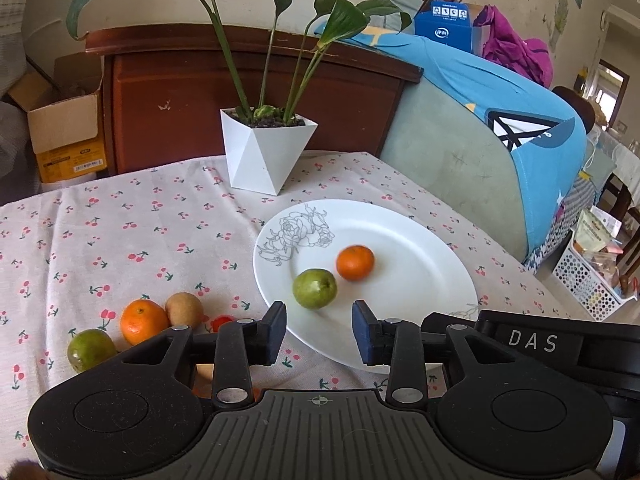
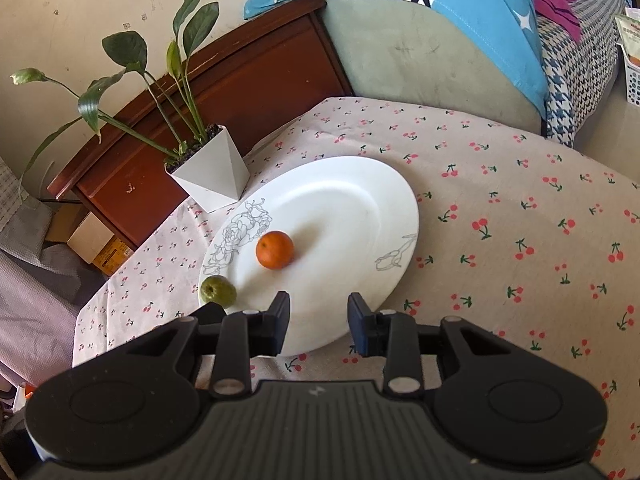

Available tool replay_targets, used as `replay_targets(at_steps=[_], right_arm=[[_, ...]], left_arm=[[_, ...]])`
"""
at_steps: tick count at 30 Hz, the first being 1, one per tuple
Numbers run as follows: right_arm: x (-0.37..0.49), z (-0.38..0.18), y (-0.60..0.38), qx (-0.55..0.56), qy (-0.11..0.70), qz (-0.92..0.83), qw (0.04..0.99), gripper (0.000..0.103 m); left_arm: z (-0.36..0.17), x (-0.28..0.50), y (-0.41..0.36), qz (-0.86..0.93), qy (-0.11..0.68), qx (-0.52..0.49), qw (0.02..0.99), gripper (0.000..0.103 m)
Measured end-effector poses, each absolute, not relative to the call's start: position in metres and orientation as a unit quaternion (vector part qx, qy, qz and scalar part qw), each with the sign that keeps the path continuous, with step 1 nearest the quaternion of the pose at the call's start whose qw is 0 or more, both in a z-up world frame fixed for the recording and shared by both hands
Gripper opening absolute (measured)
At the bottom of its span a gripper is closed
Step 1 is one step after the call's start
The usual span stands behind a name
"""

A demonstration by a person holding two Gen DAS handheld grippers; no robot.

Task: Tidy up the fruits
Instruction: 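Carry the orange onto the white plate and open the right tool while the left places the lime, then move the right tool to another orange while the left tool moves to an orange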

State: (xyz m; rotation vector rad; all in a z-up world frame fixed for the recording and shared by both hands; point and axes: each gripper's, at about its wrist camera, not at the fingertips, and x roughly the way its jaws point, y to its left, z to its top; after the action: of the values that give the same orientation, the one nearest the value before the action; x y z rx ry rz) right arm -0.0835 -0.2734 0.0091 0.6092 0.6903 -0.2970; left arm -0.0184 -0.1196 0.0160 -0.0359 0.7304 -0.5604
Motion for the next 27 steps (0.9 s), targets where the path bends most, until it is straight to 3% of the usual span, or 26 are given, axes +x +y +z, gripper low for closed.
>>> replay_targets(at_steps=[7, 16, 27], right_arm=[[-0.084, 0.012, -0.269, 0.291, 0.331, -0.128, 0.888, 0.033], [-0.084, 0.014, -0.252, 0.277, 0.339, -0.088, 0.895, 0.033], [-0.084, 0.008, -0.22, 0.249, 0.359, -0.018, 0.899, 0.033]], left_arm=[[0.025, -0.024, -0.106, -0.246, 0.35, -0.007, 0.904, 0.052], [0.038, -0.024, -0.069, -0.202, 0.353, -0.02, 0.913, 0.058], [0.037, -0.032, -0.026, -0.153, 0.377, -0.022, 0.913, 0.059]])
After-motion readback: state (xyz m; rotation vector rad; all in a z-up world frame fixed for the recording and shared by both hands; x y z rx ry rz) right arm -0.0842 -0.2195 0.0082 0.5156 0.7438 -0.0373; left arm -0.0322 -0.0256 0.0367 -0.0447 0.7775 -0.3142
